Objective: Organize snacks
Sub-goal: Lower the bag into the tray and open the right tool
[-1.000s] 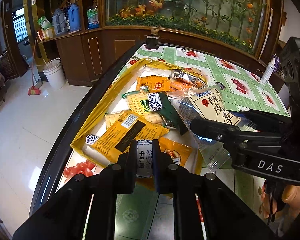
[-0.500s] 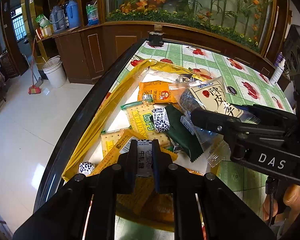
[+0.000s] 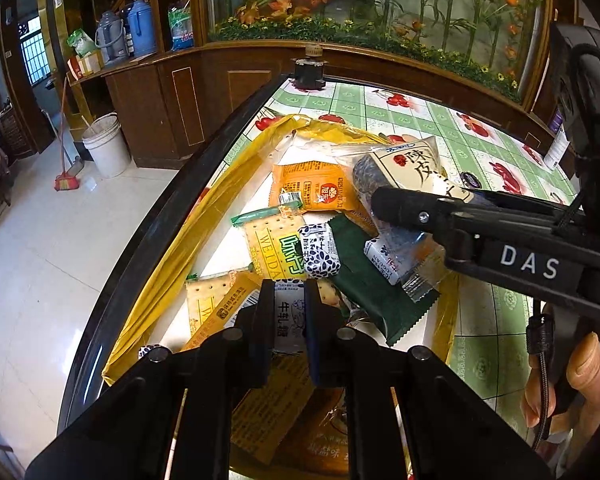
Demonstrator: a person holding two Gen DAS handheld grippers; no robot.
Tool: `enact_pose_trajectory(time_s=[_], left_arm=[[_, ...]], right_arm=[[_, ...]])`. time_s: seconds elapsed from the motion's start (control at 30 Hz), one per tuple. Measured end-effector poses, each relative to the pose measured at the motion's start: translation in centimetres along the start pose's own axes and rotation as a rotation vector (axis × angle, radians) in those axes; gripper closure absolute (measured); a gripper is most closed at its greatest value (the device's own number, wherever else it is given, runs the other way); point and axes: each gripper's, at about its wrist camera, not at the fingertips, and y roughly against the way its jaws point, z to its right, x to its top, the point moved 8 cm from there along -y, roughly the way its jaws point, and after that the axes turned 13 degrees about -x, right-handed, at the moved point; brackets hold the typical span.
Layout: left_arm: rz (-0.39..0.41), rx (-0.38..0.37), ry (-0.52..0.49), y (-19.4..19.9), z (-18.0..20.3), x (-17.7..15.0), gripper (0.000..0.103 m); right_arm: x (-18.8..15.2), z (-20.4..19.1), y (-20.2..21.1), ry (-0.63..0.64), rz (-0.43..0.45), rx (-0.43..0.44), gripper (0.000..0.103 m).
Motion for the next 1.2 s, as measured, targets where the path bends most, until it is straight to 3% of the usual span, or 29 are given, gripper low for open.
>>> enact_pose_trajectory(time_s=[1.2], left_arm=[[0.051, 0.058, -0.051, -1.1, 0.8, -0.4, 0.092]], right_arm=[[0.9, 0.0, -2.8, -0.019, 0.000, 0.022, 0.053]])
